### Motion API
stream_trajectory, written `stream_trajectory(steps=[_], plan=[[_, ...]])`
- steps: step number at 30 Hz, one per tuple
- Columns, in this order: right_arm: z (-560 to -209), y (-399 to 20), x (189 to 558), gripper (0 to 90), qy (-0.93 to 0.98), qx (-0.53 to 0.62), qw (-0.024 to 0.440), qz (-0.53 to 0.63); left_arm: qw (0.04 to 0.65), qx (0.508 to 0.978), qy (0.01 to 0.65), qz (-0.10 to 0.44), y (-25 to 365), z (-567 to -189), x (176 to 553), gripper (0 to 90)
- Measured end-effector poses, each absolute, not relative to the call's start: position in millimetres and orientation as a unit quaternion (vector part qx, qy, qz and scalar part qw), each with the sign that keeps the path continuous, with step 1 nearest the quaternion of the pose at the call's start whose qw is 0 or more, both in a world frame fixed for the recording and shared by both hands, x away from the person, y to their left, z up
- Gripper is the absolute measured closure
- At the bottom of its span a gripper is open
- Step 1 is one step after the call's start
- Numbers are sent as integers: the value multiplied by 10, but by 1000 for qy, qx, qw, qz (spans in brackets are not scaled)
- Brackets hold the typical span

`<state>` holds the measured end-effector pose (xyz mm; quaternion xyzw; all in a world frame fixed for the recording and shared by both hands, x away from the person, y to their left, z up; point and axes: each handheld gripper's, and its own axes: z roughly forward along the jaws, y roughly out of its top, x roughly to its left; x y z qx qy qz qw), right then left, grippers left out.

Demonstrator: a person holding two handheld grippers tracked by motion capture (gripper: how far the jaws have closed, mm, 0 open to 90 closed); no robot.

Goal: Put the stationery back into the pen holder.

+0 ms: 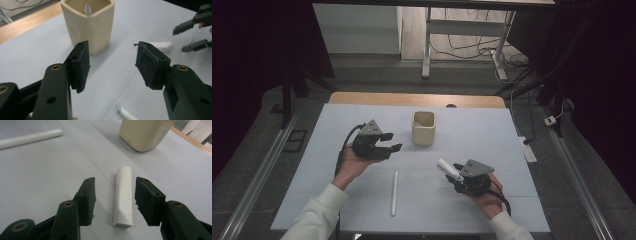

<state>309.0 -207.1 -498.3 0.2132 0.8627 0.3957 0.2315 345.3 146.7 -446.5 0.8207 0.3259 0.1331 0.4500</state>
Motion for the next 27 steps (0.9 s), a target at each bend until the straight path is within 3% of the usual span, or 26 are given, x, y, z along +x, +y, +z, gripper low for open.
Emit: stream_trajectory(steps=[27], plan=[[-4993, -2283, 3060, 505, 858, 233, 241, 389, 391, 847, 351, 87, 1443, -4774, 3129, 345]])
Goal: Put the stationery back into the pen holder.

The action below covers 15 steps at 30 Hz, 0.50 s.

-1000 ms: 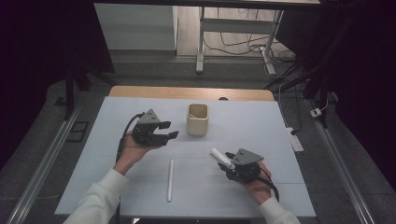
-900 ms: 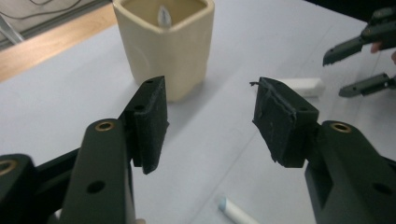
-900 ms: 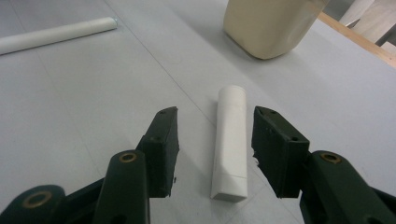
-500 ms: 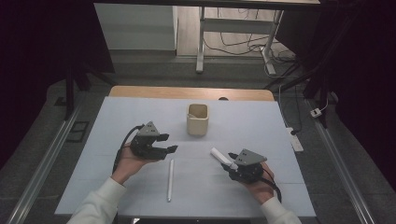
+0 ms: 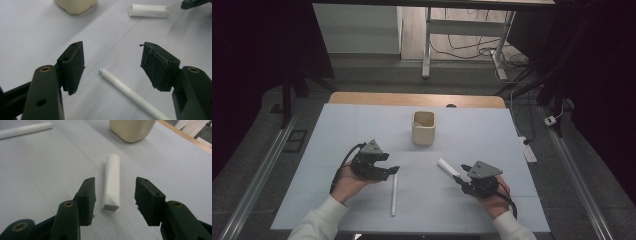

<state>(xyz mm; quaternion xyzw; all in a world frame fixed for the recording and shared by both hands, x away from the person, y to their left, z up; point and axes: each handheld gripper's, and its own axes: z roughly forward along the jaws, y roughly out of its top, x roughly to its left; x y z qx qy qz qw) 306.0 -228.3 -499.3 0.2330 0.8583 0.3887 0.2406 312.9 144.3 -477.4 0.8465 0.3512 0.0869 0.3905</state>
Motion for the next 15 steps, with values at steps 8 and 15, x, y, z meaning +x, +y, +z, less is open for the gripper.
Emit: stream_trajectory(steps=[8, 15], plan=[[-5014, -2387, 3045, 505, 855, 244, 246, 385, 373, 852, 359, 77, 1430, -4838, 3104, 360], [-5027, -2469, 3039, 505, 852, 256, 248, 384, 367, 854, 363, 63, 1395, -4869, 3089, 369]])
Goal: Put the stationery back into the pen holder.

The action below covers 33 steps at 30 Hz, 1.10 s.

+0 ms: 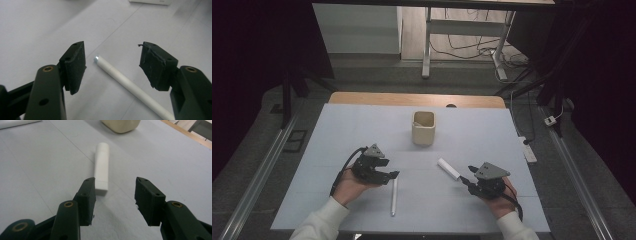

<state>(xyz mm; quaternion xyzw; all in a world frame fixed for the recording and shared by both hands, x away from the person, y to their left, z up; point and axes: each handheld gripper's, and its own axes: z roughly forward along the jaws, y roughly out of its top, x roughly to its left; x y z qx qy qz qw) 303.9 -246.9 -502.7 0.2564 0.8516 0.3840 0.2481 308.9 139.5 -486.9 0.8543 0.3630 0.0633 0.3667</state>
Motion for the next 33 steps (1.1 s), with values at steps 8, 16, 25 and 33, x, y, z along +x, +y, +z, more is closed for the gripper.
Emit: stream_trajectory(steps=[8, 16, 25, 33], plan=[[-5043, -2596, 3013, 503, 848, 268, 247, 384, 368, 856, 360, 51, 1368, -4888, 3044, 374], [-5041, -2761, 2962, 489, 842, 280, 235, 396, 356, 861, 360, 49, 1315, -4932, 3015, 387], [-5052, -2809, 2972, 481, 840, 288, 233, 397, 330, 864, 378, 48, 1246, -5008, 3015, 388], [-5056, -2802, 2969, 479, 844, 283, 235, 391, 300, 870, 388, 44, 1115, -5140, 3026, 388]])
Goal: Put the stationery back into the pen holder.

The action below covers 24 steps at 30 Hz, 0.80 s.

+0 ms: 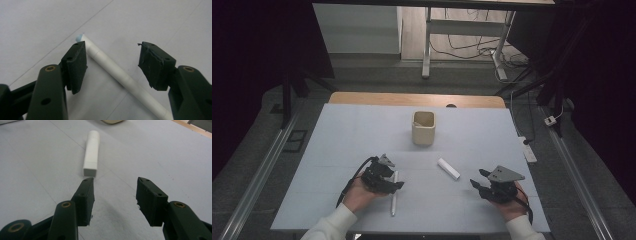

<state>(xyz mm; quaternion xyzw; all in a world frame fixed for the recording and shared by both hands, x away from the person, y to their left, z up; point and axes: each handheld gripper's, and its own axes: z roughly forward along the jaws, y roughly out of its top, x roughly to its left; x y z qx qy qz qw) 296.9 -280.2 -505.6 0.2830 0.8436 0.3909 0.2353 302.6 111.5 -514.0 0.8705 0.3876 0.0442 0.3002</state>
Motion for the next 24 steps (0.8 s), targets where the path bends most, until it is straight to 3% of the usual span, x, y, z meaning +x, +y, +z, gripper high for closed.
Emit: stream_trajectory(steps=[15, 24], plan=[[-5068, -2794, 2972, 479, 846, 281, 231, 390, 276, 871, 403, 59, 1084, -5233, 3101, 446], [-5071, -2796, 2976, 479, 844, 285, 230, 392, 265, 867, 414, 85, 1103, -5234, 3106, 685]])
